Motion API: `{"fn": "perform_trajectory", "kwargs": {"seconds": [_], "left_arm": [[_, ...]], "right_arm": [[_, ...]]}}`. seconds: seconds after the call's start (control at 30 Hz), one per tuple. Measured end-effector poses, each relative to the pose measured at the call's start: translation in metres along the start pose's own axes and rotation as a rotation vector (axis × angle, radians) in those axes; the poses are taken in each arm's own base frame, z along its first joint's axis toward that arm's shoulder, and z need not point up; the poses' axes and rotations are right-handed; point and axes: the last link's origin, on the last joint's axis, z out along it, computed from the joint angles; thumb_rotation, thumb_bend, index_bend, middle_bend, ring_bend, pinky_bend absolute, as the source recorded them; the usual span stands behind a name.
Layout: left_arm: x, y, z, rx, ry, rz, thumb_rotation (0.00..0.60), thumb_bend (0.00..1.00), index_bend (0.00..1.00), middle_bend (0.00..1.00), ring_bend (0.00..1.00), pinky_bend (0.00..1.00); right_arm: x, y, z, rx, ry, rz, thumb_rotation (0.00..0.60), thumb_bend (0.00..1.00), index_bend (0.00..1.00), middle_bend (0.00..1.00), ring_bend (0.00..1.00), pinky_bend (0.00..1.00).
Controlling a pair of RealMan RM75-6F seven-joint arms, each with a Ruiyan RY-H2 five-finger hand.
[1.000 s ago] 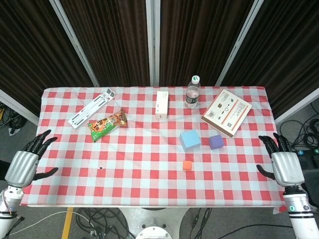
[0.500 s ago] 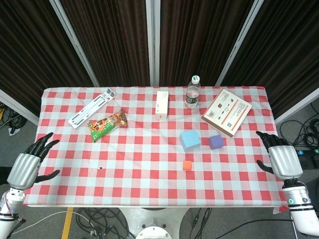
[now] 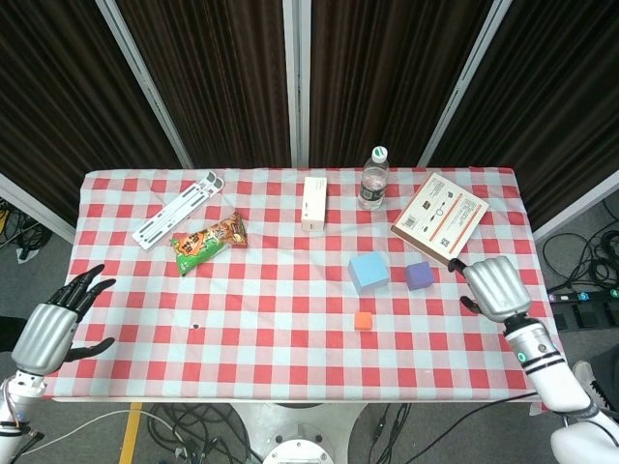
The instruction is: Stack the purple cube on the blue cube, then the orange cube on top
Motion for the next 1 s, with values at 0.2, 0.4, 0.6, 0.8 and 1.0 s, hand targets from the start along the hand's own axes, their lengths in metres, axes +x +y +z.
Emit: {"fn": "perform_trajectory", "kwargs": {"seconds": [0.2,0.4,0.6,0.8,1.0], "left_arm": [[-0.001,-0.005,-0.002,0.011,-0.014,-0.001,0.600,0.05,0.20,0.15,0.13,0.28],[-0.001,-0.009,-0.003,0.014,-0.024,0.004,0.600,0.05,0.20,0.15,0.13,0.28],[-0.001,-0.012,-0.003,0.018,-0.029,0.003,0.600,0.05,0.20,0.15,0.13,0.28],[0.000,-0.016,-0.003,0.027,-0.027,0.003,0.600,0.05,0.20,0.15,0.13,0.28],[-0.001,-0.018,-0.003,0.035,-0.030,0.006,0.600,0.05,0.20,0.15,0.13,0.28]], "right_arm": [[-0.016,-0.012,0.043,0.000,-0.129,-0.088,0.600,0.07,0.29,1.00,0.95,0.89],[-0.033,-0.027,0.077,0.007,-0.178,-0.115,0.600,0.07,0.25,1.00,0.95,0.90],[-0.053,-0.036,0.090,0.000,-0.225,-0.101,0.600,0.07,0.22,1.00,0.95,0.89],[-0.064,-0.039,0.096,-0.017,-0.244,-0.092,0.600,0.08,0.22,1.00,0.95,0.90],[-0.069,-0.041,0.103,-0.034,-0.242,-0.081,0.600,0.08,0.23,1.00,0.95,0.90]]}}
